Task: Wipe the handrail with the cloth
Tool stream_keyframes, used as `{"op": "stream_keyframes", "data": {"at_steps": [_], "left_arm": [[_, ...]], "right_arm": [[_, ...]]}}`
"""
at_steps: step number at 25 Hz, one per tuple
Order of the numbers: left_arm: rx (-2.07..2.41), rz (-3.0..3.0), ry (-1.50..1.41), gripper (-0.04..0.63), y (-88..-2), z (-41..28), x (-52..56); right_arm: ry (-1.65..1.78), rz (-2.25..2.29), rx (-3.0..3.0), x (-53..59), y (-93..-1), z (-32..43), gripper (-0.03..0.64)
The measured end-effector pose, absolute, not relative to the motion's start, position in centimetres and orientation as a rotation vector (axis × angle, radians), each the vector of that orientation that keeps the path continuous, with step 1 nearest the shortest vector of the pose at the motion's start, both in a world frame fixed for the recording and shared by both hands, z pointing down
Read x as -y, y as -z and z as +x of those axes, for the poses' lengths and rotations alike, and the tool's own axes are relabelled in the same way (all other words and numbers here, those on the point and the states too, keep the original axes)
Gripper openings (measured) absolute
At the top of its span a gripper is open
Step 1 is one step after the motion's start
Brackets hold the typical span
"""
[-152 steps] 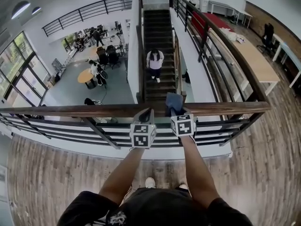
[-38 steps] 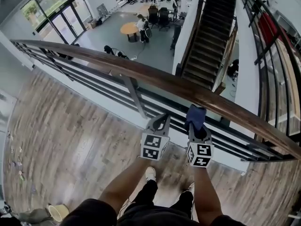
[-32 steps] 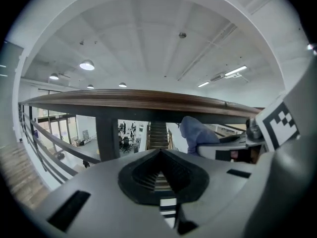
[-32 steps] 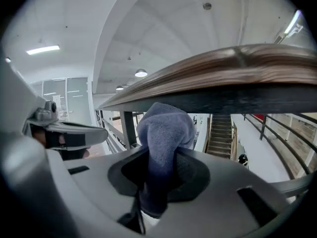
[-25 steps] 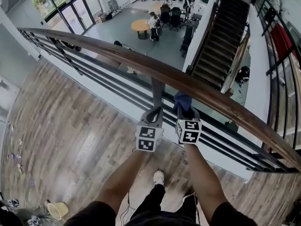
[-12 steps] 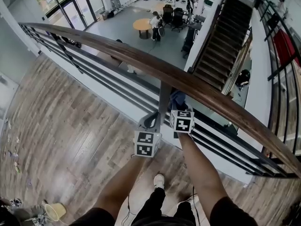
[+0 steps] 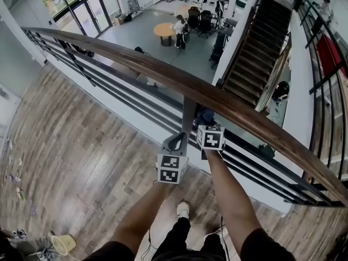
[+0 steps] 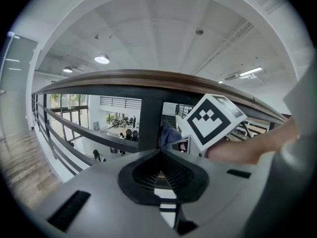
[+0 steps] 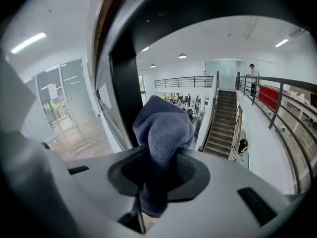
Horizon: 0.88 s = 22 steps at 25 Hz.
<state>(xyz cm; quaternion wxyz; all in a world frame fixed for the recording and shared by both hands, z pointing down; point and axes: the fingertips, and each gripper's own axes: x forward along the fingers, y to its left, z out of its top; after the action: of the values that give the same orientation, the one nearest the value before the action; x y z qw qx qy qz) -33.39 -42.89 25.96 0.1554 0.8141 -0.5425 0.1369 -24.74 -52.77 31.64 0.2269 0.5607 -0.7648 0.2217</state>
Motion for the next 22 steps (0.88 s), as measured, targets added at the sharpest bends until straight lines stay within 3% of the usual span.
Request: {"op": "stream_keyframes", "data": {"at_steps": [10, 22], "left_arm": [[1.530, 2.350, -0.420, 0.002, -25.9, -29.5, 42.0], [1.422, 2.421, -0.474, 0.002, -26.2, -19.6, 39.0]], "right_arm": [[-0.647, 1.630, 2.054, 50.0, -31.6, -18.6, 0.087], [-0.666, 1.734, 1.986, 44.8, -31.9, -7.8, 0.087]]}}
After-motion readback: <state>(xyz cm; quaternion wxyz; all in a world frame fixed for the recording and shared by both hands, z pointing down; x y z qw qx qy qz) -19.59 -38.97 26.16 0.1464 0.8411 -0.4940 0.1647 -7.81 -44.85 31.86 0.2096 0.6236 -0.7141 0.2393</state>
